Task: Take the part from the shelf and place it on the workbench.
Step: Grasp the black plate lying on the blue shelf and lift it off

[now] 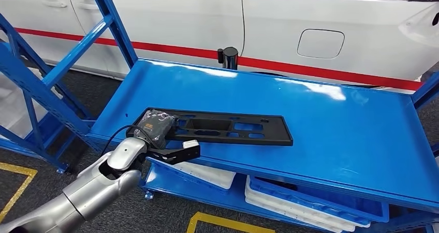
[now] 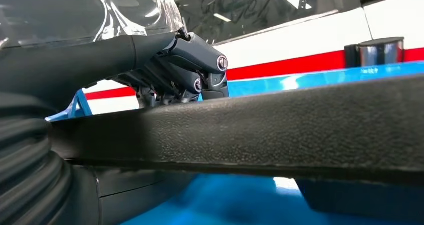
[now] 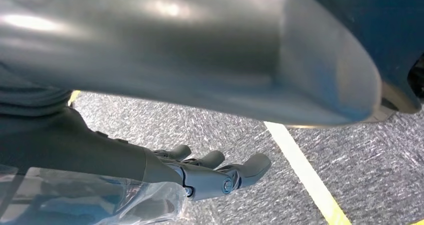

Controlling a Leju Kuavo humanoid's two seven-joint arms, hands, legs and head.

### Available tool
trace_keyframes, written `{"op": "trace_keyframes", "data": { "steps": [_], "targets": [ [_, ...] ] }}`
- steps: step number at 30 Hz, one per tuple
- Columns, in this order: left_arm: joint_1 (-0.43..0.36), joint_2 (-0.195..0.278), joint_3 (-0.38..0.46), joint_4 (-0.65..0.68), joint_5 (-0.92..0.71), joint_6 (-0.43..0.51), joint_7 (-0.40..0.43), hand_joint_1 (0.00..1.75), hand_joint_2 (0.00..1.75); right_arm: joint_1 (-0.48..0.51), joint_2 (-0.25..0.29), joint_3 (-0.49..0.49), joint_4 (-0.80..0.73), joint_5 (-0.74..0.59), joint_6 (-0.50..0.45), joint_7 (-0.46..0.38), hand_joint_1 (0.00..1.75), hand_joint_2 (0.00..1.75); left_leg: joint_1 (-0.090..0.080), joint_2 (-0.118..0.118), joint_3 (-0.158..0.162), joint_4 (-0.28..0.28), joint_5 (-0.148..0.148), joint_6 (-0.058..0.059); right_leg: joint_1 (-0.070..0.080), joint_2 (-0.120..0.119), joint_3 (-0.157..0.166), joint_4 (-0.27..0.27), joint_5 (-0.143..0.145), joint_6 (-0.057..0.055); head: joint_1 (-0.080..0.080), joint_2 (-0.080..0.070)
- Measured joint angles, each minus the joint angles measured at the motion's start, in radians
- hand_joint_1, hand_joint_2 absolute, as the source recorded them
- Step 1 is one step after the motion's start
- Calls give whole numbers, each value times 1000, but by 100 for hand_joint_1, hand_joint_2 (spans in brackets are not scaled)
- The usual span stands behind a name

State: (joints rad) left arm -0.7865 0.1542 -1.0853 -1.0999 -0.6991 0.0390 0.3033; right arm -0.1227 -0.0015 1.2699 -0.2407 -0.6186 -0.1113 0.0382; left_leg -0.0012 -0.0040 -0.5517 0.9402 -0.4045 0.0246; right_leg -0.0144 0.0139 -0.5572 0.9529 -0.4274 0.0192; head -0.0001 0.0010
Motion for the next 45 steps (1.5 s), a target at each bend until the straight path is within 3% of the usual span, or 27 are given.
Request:
{"op": "trace_keyframes", "data": {
  "steps": [2,4,5,8,9,10,11,12,14,15,19,21,23,24,25,26,28,30,33,35,38,39,40,41,43,45],
  "targets": [
    [-1,0,0,0,5,0,-1,175,175,0,0,0,0,0,0,0,0,0,-3,-1,3,-6,-1,6,0,0,0,-1,-1,10,0,0],
    [-3,-1,0,0,8,2,-2,175,175,0,-1,0,0,0,0,0,0,0,1,0,9,-11,4,15,-1,-1,-7,21,-20,19,1,0],
    [-3,-1,0,0,9,3,-1,175,175,0,-1,0,0,-1,0,0,0,0,4,1,12,-14,7,20,-1,-2,-24,61,-45,22,2,0],
    [0,-1,0,0,24,17,0,175,175,2,-2,0,0,-4,0,1,0,0,3,3,11,-14,8,25,-2,-3,-115,261,-140,26,4,0],
    [4,-1,0,0,35,29,-1,175,175,3,-3,0,0,-6,0,1,0,0,3,2,11,-14,8,25,-2,-3,-134,300,-148,27,4,0],
    [8,-1,2,-1,50,43,-3,175,175,3,-4,0,0,-8,-1,1,0,0,2,2,12,-13,7,25,-3,-4,-134,300,-136,28,4,0],
    [14,-1,5,-4,68,57,-6,175,175,4,-5,0,0,-10,-3,1,0,0,3,1,13,-12,6,24,-5,-4,-113,257,-106,29,4,0],
    [20,0,9,-9,88,72,-10,175,175,4,-6,0,0,-11,-5,1,0,0,4,-1,14,-10,4,20,-7,-4,-77,183,-67,30,4,0],
    [32,3,23,-28,137,99,-20,175,175,3,-6,0,0,-17,-7,1,0,0,1,-4,11,0,-3,11,-8,-2,-17,57,-21,29,4,0],
    [38,6,30,-43,164,112,-25,175,175,3,-6,0,0,-19,-8,1,0,0,-1,-6,8,4,-5,6,-8,-1,-4,29,-16,26,4,0],
    [64,17,59,-125,248,141,-36,175,175,5,-6,-1,0,-28,-9,2,0,0,4,-9,-6,28,-21,-6,-3,-1,-5,25,-17,3,2,0],
    [72,24,70,-176,269,136,-27,175,175,4,-6,-1,0,-32,-11,1,0,0,7,-6,-50,125,-75,-15,-5,-2,-7,24,-14,-7,1,0],
    [75,30,76,-225,281,123,-9,175,175,5,-6,-1,0,-37,-14,0,0,0,7,-5,-120,276,-138,-21,-3,-3,-9,24,-14,-11,-1,0],
    [76,32,77,-247,286,113,1,175,175,5,-7,-1,0,-39,-15,-1,0,0,7,-5,-145,326,-151,-21,-2,-3,-9,24,-15,-11,-1,0],
    [76,34,77,-268,290,102,11,175,175,5,-7,-1,0,-41,-17,-1,0,0,7,-5,-151,334,-143,-18,0,-3,-9,24,-15,-12,-1,0],
    [76,36,77,-289,294,90,21,175,175,5,-7,-1,0,-43,-18,-2,0,0,6,-5,-136,297,-116,-13,2,-2,-7,24,-15,-12,-1,0],
    [71,41,78,-333,307,66,37,175,175,5,-6,-2,0,-45,-19,-5,0,0,0,-5,-69,146,-43,5,5,0,-5,24,-16,-13,-1,0],
    [62,44,78,-375,331,50,44,175,175,4,-3,-2,0,-49,-20,-7,0,0,-9,-5,-25,38,-7,19,8,-2,-8,24,-17,-10,0,0],
    [55,49,78,-437,395,44,42,175,175,4,-1,-3,0,-52,-21,-9,0,0,-12,-6,-16,11,-3,28,7,-7,-11,21,-17,5,0,0],
    [53,52,78,-475,456,48,27,175,175,5,0,-3,0,-52,-21,-10,0,0,-5,-5,-4,-5,5,33,9,-9,-20,49,-40,14,1,0],
    [53,55,78,-526,552,57,-4,175,175,5,0,-3,0,-53,-21,-10,0,0,-3,-5,2,-13,9,36,6,-9,-101,227,-131,21,4,0],
    [56,55,78,-541,580,61,-15,175,175,5,-1,-3,0,-53,-21,-10,0,0,-4,-5,2,-13,9,36,5,-9,-127,280,-147,23,4,0],
    [59,57,78,-556,610,64,-27,175,175,6,-1,-3,0,-54,-21,-10,0,0,-5,-5,2,-12,8,36,5,-9,-138,299,-144,24,4,0],
    [63,58,78,-570,641,69,-41,175,175,6,-1,-3,0,-54,-21,-10,0,0,-5,-5,2,-11,8,35,5,-9,-130,277,-121,24,4,0],
    [72,62,78,-605,715,83,-79,175,87,5,-1,-4,0,-54,-21,-10,0,0,-5,-6,3,-7,4,31,5,-9,-67,142,-50,21,4,0],
    [79,65,81,-643,786,101,-121,175,0,4,-2,-4,0,-54,-22,-10,0,0,-9,-7,-1,1,-1,25,7,-9,-16,33,-13,14,4,0]
  ]
}}
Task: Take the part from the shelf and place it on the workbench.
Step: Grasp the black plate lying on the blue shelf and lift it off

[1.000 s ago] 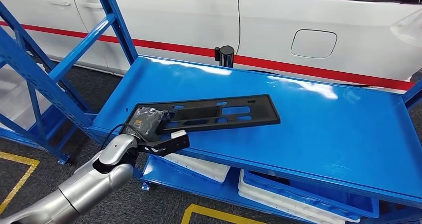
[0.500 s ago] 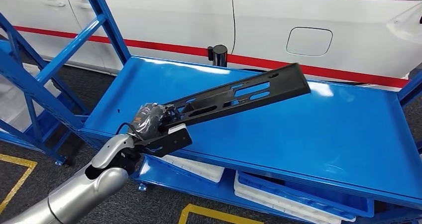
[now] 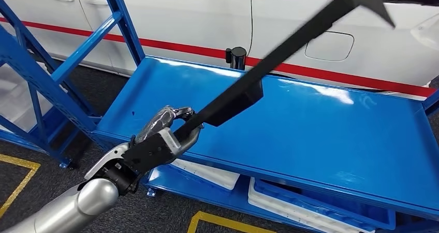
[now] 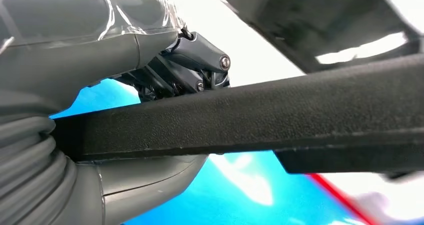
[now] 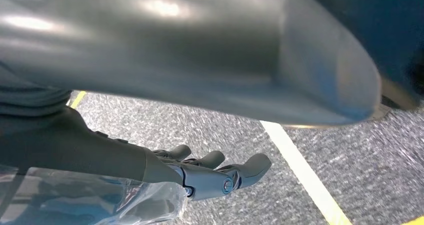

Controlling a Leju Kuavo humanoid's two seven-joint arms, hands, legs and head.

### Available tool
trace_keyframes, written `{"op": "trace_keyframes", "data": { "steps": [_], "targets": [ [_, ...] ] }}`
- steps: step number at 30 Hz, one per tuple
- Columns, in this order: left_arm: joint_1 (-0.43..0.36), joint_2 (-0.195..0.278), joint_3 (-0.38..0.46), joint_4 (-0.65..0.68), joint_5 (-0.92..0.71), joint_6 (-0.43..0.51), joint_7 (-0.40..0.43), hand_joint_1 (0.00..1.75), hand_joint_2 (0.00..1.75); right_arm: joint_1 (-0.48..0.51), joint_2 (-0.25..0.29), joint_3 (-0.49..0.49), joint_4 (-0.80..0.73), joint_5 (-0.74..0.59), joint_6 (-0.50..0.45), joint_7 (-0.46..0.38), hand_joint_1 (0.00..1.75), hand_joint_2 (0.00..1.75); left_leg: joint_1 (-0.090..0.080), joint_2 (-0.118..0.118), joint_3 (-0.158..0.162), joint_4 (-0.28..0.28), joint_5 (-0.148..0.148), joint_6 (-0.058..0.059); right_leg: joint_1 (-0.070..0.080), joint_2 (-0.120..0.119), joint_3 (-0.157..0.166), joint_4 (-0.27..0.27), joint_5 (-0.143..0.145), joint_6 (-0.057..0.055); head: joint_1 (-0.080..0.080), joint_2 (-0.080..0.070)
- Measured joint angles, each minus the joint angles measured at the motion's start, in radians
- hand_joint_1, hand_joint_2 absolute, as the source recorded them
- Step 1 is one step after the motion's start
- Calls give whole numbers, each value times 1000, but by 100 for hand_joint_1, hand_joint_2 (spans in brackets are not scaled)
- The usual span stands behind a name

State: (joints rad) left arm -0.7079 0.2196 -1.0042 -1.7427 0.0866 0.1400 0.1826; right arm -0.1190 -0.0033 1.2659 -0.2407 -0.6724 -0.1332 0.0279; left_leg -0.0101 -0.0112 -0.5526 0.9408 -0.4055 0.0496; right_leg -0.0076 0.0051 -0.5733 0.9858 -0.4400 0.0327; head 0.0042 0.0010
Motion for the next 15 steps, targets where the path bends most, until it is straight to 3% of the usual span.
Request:
{"op": "trace_keyframes", "data": {
  "steps": [3,5,6,8,9,10,11,12,14,15],
  "targets": [
    [14,4,5,-46,69,18,-47,175,0,2,0,-1,0,0,-2,0,0,0,-2,0,-4,4,-3,-10,2,1,7,-20,1,-12,0,0],
    [25,8,12,-75,110,23,-79,175,0,3,1,-1,0,1,-4,-1,0,0,0,1,-16,34,-26,-20,-2,1,9,-23,3,-22,-2,0],
    [29,9,15,-88,127,24,-95,175,0,2,2,-1,0,2,-5,-4,0,0,2,1,-35,79,-52,-28,-5,1,10,-24,4,-26,-3,0],
    [38,12,20,-109,154,25,-122,175,0,1,1,-1,0,2,-6,-9,0,0,8,2,-99,222,-119,-41,-5,0,10,-24,4,-31,-6,0],
    [47,13,21,-118,164,26,-134,175,0,1,2,-2,0,2,-6,-11,0,0,11,3,-131,290,-142,-46,-5,0,10,-23,4,-31,-6,0],
    [58,15,22,-126,173,27,-147,175,0,1,2,-2,0,2,-7,-11,0,0,13,3,-147,323,-148,-49,-5,1,10,-23,4,-31,-6,0],
    [70,16,23,-134,180,27,-160,175,0,2,1,-2,0,2,-7,-12,0,0,15,3,-143,314,-133,-49,-5,1,11,-23,4,-31,-6,0],
    [82,17,23,-142,186,27,-176,175,0,2,2,-2,0,2,-8,-12,0,0,16,3,-119,261,-102,-48,-5,3,12,-23,3,-31,-6,0],
    [100,18,25,-158,194,28,-207,175,0,1,2,-3,0,0,-8,-12,0,0,13,3,-44,104,-35,-38,-3,5,15,-23,2,-28,-6,0],
    [109,18,25,-165,197,28,-222,175,0,1,3,-3,0,0,-8,-12,0,0,10,3,-16,45,-16,-33,-2,5,14,-22,1,-26,-6,0]
  ]
}}
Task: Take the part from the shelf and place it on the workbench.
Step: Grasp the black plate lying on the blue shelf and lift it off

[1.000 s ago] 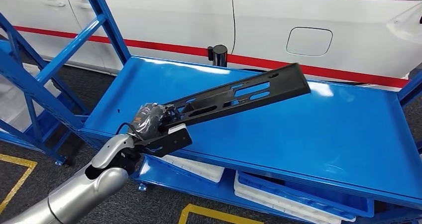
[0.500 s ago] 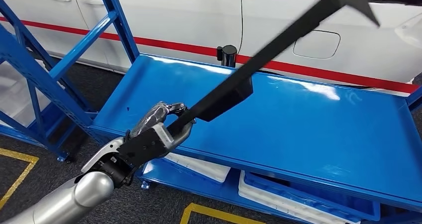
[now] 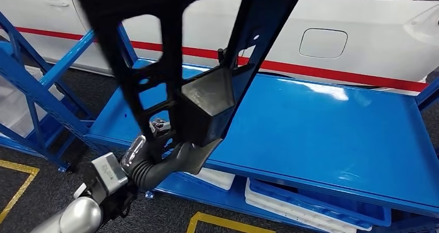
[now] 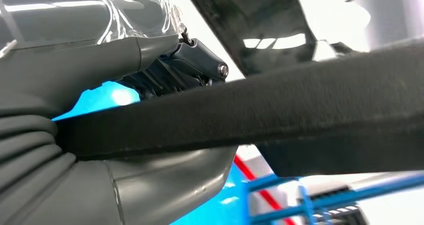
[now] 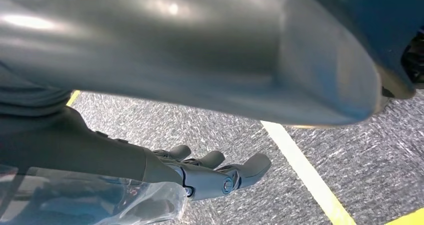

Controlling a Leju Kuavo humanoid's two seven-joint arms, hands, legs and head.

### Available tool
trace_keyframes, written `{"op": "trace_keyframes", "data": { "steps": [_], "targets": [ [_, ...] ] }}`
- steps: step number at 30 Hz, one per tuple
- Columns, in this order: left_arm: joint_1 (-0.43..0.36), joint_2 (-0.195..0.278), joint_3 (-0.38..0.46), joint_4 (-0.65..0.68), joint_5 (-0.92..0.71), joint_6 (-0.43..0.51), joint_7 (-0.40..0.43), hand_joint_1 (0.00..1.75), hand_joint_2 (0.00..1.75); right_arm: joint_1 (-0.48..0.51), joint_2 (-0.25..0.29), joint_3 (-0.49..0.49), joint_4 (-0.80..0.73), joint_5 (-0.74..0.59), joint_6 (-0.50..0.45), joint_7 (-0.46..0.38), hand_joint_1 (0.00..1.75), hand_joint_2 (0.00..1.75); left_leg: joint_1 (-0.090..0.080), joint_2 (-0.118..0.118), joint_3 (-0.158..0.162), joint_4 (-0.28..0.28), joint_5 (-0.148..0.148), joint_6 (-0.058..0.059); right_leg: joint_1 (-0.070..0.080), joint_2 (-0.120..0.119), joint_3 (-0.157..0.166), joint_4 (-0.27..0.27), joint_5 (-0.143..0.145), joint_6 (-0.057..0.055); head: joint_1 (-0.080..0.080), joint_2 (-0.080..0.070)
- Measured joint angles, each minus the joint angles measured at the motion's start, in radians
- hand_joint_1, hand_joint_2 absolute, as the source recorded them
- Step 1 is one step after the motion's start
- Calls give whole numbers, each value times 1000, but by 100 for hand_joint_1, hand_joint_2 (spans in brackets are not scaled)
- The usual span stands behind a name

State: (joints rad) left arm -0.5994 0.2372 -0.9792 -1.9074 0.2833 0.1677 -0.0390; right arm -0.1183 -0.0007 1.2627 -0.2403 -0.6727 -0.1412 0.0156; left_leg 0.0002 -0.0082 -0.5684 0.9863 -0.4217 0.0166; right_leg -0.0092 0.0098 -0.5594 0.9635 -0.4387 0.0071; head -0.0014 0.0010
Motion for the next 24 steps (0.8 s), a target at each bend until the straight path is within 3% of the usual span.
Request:
{"op": "trace_keyframes", "data": {
  "steps": [1,4,6,9,10,11,12,13,15,17,20,22,24],
  "targets": [
    [9,0,1,-6,3,0,-12,175,0,0,0,0,0,0,0,0,0,0,-3,0,15,-32,7,4,1,0,-1,1,0,3,0,0],
    [40,0,1,-18,12,0,-33,175,0,0,0,-1,0,-1,0,0,0,0,-4,0,19,-45,10,15,1,0,-4,4,-4,16,0,0],
    [54,-1,1,-26,19,0,-45,175,0,0,0,-2,0,-3,0,0,0,0,2,2,22,-51,15,26,1,-1,-25,56,-40,24,2,0],
    [83,-2,1,-30,27,0,-65,175,131,1,0,-3,0,-6,0,1,0,0,3,5,23,-52,16,32,0,-3,-115,255,-136,30,6,0],
    [93,-2,1,-30,28,0,-69,175,175,2,0,-3,0,-6,0,1,0,0,3,5,23,-51,15,32,0,-3,-136,297,-145,32,6,0],
    [101,-2,1,-30,28,0,-71,175,175,3,-1,-3,0,-6,0,2,0,0,3,5,23,-51,15,31,-2,-3,-139,302,-135,34,6,0],
    [107,-2,1,-30,27,0,-74,175,175,3,-1,-3,0,-7,0,2,0,0,4,4,24,-49,14,30,-4,-3,-122,264,-107,35,6,0],
    [113,-2,1,-30,25,1,-78,175,175,3,-2,-4,1,-7,-1,2,0,0,6,3,24,-46,12,27,-7,-3,-88,196,-70,37,6,0],
    [125,-2,2,-30,17,5,-86,175,175,1,-2,-6,1,-8,-2,2,0,0,4,1,22,-36,5,17,-11,-1,-25,65,-21,38,6,0],
    [140,-3,3,-32,5,11,-94,175,175,0,-1,-10,2,-10,-4,2,0,0,1,1,18,-30,1,8,-9,2,-8,23,-16,30,5,0],
    [160,-4,4,-34,-6,16,-104,175,175,1,-1,-12,3,-12,-6,2,0,0,6,2,11,-16,-10,-1,-7,4,-9,22,-12,11,4,0],
    [167,-4,7,-35,-9,17,-107,175,175,0,-1,-12,4,-13,-7,2,0,0,9,3,-24,65,-58,-10,-9,3,-9,20,-10,2,3,0],
    [175,-5,10,-36,-11,17,-110,175,175,1,-1,-13,4,-15,-9,2,0,0,10,3,-88,209,-122,-16,-8,3,-10,21,-10,-2,2,0]
  ]
}}
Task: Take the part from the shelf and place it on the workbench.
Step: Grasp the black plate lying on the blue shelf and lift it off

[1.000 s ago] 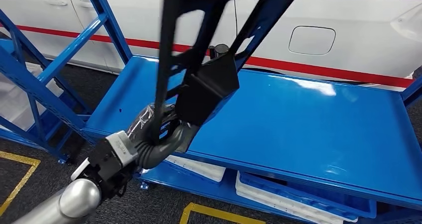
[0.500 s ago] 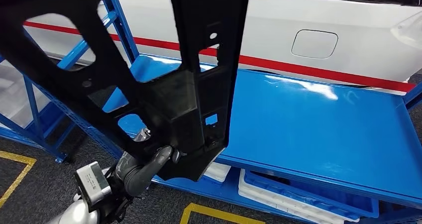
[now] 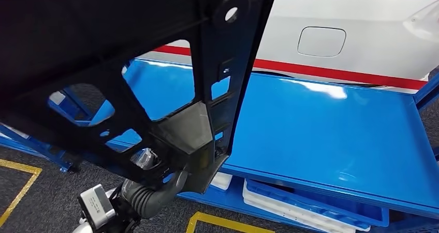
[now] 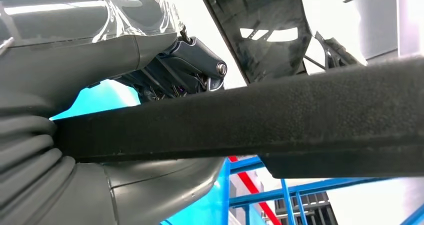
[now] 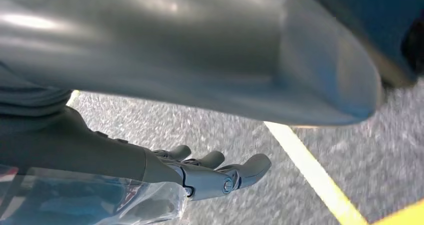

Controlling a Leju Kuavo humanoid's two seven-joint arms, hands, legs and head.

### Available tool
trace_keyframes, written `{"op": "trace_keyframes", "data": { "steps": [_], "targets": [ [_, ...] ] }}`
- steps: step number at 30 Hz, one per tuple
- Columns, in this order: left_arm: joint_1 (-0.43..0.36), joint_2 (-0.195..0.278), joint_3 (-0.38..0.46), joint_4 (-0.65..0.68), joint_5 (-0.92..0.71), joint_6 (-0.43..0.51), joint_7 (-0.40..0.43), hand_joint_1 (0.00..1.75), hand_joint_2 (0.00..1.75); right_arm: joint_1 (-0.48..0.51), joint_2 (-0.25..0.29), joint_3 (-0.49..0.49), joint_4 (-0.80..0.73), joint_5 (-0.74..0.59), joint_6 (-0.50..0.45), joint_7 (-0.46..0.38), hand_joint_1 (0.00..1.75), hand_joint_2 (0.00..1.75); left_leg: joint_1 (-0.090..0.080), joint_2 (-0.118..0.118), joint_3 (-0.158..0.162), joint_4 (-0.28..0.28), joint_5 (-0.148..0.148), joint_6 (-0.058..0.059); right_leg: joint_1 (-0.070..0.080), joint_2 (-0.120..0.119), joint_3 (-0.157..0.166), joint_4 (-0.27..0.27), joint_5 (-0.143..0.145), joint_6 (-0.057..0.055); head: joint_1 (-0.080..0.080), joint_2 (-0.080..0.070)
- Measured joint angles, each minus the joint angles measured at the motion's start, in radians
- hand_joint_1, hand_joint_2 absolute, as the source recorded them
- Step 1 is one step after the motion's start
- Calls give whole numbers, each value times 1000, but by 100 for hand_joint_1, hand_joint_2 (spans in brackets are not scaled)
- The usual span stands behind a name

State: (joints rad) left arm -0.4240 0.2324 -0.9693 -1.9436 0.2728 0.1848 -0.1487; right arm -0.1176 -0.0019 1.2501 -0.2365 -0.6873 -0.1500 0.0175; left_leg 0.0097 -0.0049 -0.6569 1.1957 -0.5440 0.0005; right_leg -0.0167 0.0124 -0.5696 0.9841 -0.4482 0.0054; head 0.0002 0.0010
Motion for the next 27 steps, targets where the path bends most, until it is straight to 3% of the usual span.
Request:
{"op": "trace_keyframes", "data": {
  "steps": [2,3,5,7,9,12,13,15,16,17,18,19,21,22,23,27],
  "targets": [
    [12,-1,2,0,0,0,-4,175,175,1,0,0,0,-1,0,1,0,0,-1,0,-37,78,-17,2,3,0,0,0,0,-1,0,0],
    [16,-1,2,0,0,0,-7,175,175,1,-1,0,0,-1,-1,2,0,0,-2,0,-27,53,2,7,6,1,1,0,0,-1,0,0],
    [18,-3,4,-1,-1,1,-10,175,175,1,0,0,0,-1,-1,3,0,0,-11,0,41,-91,71,28,11,2,4,0,-1,-1,0,0],
    [18,-6,7,-4,-1,1,-12,175,175,0,2,0,0,-2,-2,2,0,0,-22,3,95,-210,112,49,14,1,4,-1,-1,1,0,0],
    [21,-7,8,-8,-4,1,-13,175,175,-1,3,0,0,-2,-3,2,0,0,-28,4,103,-234,115,59,14,-4,3,-4,0,8,0,0],
    [26,-11,9,-11,-12,1,-13,175,175,-1,2,-1,0,-3,-4,2,0,0,-20,3,120,-265,133,63,15,-8,1,9,-16,24,0,0],
    [27,-13,9,-12,-13,1,-13,175,175,-1,2,-1,0,-3,-4,2,0,0,-16,4,127,-275,138,63,15,-8,-15,46,-40,28,1,0],
    [29,-16,9,-12,-13,1,-13,175,175,0,2,-1,0,-4,-4,2,0,0,-14,5,129,-278,141,63,11,-8,-73,173,-105,36,3,0],
    [31,-17,9,-12,-13,1,-13,175,175,1,2,-1,0,-4,-4,2,0,0,-15,5,128,-278,141,63,9,-8,-102,231,-125,40,3,0],
    [33,-18,9,-12,-13,1,-13,175,175,1,2,-1,0,-4,-4,2,0,0,-15,6,128,-278,140,62,7,-8,-117,261,-128,43,3,0],
    [34,-18,8,-12,-13,1,-13,175,175,2,1,-1,0,-5,-5,2,0,0,-15,5,129,-277,140,62,6,-8,-114,252,-111,46,3,0],
    [35,-19,8,-12,-13,1,-13,175,175,2,0,-1,0,-5,-5,2,0,0,-15,5,130,-275,138,60,4,-8,-90,201,-77,48,4,0],
    [35,-20,8,-13,-14,1,-13,175,175,1,-1,-2,0,-5,-6,1,0,0,-16,3,129,-267,132,53,3,-8,-20,54,-13,46,4,0],
    [35,-21,8,-13,-14,1,-13,175,175,-1,-1,-3,0,-5,-6,1,0,0,-18,3,127,-262,129,48,3,-8,4,4,4,42,3,0],
    [34,-21,8,-14,-16,1,-13,175,175,-1,-2,-3,0,-5,-7,1,0,0,-20,3,125,-258,126,44,4,-7,14,-20,8,36,3,0],
    [33,-22,8,-16,-20,1,-13,175,175,1,-2,-6,0,-5,-8,0,0,0,-17,3,112,-233,108,29,2,-5,12,-24,11,15,1,0]
  ]
}}
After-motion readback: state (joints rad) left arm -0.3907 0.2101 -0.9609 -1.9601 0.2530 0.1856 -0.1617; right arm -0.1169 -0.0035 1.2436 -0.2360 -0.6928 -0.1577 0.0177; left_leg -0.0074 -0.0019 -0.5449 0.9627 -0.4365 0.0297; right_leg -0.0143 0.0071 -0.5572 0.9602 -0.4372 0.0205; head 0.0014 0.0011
